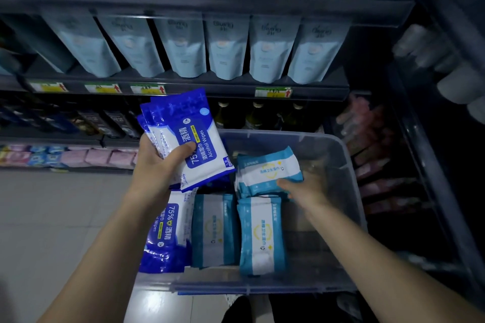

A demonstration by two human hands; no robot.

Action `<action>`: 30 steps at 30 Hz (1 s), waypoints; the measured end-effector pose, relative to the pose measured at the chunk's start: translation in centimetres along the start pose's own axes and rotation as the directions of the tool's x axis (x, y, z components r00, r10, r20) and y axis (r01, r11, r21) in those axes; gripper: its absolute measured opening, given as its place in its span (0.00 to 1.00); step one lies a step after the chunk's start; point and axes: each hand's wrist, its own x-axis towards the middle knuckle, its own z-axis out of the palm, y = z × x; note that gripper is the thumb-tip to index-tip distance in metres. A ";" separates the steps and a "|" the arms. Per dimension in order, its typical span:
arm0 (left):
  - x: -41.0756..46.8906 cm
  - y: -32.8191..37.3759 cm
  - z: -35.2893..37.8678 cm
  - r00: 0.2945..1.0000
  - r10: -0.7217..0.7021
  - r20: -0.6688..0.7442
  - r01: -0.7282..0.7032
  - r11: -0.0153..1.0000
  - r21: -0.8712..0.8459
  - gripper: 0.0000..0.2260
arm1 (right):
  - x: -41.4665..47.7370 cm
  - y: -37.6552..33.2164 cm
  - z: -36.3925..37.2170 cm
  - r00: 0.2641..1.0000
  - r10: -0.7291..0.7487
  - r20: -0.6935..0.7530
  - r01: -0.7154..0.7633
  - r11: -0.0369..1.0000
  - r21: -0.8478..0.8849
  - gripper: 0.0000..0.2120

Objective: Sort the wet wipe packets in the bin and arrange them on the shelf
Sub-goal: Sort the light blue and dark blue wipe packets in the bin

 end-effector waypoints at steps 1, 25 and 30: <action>0.0 0.0 0.0 1.000 -0.003 0.005 0.003 1.000 0.005 0.19 | 0.2 0.2 0.0 1.000 -0.025 -0.007 0.024 0.998 -0.057 0.12; -3.2 -1.6 7.4 0.865 -0.233 0.444 0.197 0.972 0.126 0.10 | -7.4 -7.1 -0.5 0.881 -0.190 0.433 0.044 0.945 0.325 0.19; -3.1 -1.4 8.0 0.823 -0.298 0.483 0.238 0.954 0.183 0.10 | -7.3 -6.3 -1.5 0.896 -0.181 0.405 -0.003 0.911 0.413 0.17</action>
